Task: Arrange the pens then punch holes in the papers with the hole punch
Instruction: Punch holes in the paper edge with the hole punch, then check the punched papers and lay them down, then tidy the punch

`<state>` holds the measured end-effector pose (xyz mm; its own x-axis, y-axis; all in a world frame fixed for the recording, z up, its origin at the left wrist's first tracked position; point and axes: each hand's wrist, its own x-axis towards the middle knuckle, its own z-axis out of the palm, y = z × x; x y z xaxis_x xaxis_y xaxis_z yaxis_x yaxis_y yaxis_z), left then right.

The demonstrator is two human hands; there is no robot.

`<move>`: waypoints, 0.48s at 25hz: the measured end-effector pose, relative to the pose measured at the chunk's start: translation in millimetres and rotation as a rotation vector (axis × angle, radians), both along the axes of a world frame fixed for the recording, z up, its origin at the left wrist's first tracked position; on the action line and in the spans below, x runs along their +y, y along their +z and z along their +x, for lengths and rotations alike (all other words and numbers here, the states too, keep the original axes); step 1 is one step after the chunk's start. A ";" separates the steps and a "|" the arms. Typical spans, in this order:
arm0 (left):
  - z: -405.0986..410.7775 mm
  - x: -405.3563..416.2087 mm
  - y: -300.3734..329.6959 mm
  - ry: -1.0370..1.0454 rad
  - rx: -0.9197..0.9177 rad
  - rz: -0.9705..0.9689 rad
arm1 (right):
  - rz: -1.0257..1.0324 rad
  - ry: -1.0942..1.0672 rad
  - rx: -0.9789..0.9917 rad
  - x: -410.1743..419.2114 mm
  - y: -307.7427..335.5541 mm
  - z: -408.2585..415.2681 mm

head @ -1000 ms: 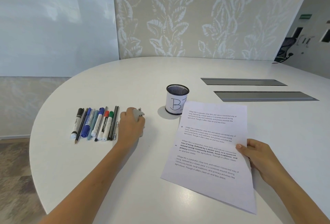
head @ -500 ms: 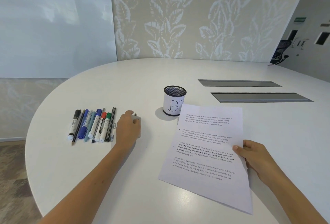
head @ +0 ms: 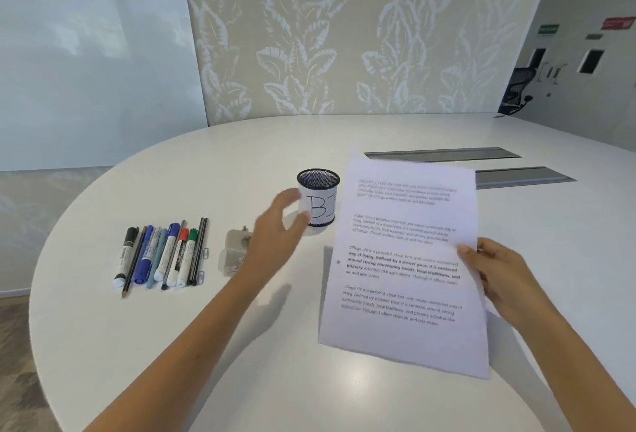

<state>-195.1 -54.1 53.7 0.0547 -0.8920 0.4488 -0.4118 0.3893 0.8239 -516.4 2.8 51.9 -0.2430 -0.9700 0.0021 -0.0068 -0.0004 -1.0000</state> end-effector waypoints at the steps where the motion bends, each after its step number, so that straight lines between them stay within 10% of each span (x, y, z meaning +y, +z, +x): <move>1: -13.5 -0.2 7.8 -0.156 0.146 0.161 | -0.042 -0.016 -0.024 2.9 9.7 -3.2; 5: -68.3 7.0 42.2 -0.650 0.368 0.499 | -0.232 -0.024 -0.092 18.6 48.3 -10.0; 12: -118.3 0.1 76.7 -0.798 0.927 0.505 | -0.393 -0.100 -0.124 26.4 93.6 -24.2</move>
